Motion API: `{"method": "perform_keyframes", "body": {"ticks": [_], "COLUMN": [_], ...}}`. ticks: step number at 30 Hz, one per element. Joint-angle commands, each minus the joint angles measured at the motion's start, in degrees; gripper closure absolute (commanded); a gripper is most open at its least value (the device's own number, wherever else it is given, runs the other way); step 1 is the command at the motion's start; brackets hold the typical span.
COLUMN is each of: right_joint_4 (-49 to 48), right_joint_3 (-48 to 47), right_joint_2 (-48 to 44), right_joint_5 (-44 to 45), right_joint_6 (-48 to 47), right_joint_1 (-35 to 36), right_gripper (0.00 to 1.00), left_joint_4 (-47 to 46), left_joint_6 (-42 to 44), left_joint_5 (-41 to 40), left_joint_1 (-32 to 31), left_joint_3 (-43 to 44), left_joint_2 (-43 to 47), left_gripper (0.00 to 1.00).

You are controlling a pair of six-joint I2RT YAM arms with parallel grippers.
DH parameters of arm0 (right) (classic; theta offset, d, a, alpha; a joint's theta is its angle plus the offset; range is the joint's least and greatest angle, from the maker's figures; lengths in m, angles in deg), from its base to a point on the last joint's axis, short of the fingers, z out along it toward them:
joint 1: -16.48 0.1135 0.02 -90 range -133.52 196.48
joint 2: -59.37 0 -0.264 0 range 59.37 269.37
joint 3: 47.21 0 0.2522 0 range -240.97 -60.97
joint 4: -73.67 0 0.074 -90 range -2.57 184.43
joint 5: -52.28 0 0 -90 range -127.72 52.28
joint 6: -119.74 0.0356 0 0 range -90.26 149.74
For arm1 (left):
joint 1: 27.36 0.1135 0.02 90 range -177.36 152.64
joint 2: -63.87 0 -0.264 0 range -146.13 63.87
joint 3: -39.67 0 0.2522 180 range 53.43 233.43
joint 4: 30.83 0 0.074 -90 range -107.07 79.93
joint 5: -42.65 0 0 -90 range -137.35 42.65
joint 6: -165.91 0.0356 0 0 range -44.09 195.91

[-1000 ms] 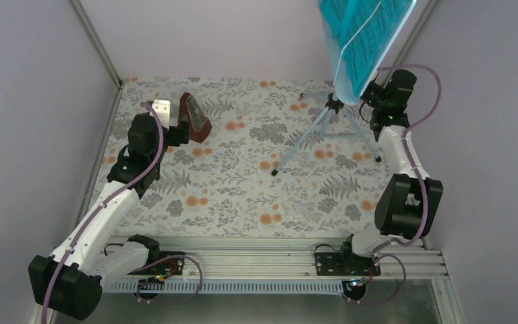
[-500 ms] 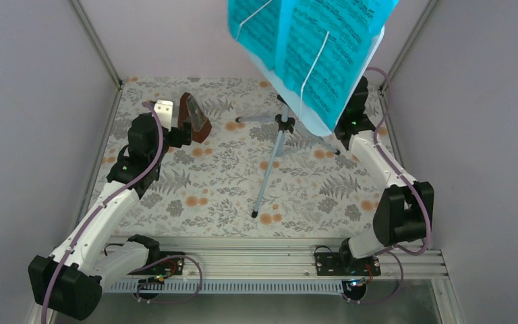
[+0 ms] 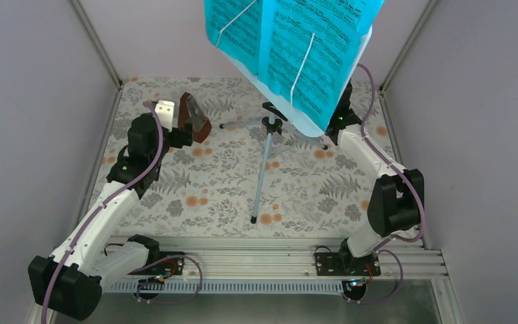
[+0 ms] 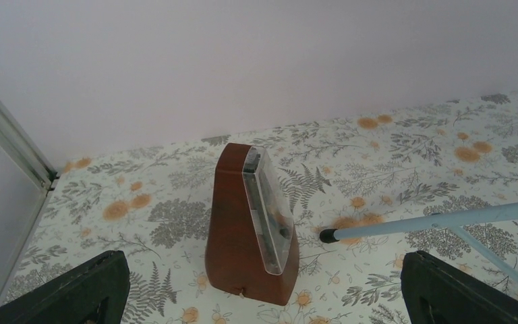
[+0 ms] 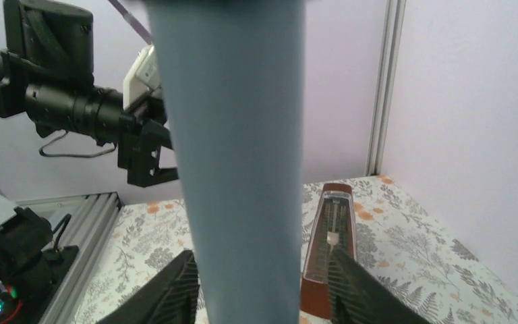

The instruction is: Pack up the instrument practice props

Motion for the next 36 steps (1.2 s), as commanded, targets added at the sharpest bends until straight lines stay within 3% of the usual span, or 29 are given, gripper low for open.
{"method": "perform_keyframes", "body": {"ticks": [1,4,6,13,19,24,29,36], "right_joint_4": [-2.4,-6.4,-7.5,-1.4,17.0,23.5,19.2,17.2], "right_joint_3": [4.2,9.0,11.6,18.4,22.5,30.3,40.4,42.3], "right_joint_2": [-0.9,-4.1,-6.1,-14.9,-26.7,-34.0,-39.1,-41.4], "right_joint_5": [2.5,6.9,9.5,24.2,46.9,55.6,57.7,69.1], "right_joint_6": [3.0,7.1,10.0,16.4,28.1,36.0,44.0,47.7], "right_joint_1": [-1.2,-3.2,-5.1,-11.3,-11.1,-1.8,8.8,22.8], "right_gripper": [0.49,0.23,0.15,0.12,0.12,0.15,0.18,0.19], "left_joint_4": [-1.2,-1.2,-1.1,-0.9,0.4,1.0,1.2,0.7], "left_joint_6": [0.9,0.9,1.0,0.7,0.2,0.0,-0.2,0.5], "left_joint_5": [0.9,1.0,1.0,0.4,-1.4,-2.4,-1.7,-2.7], "left_joint_1": [0.2,0.1,0.1,0.0,0.0,0.0,0.0,0.0], "left_joint_3": [0.3,0.4,0.5,0.6,1.5,1.8,2.0,1.2], "left_joint_2": [1.0,0.7,0.7,2.3,3.7,4.5,5.3,5.4], "left_gripper": [0.0,0.0,0.0,0.0,0.0,0.0,0.0,0.0]}}
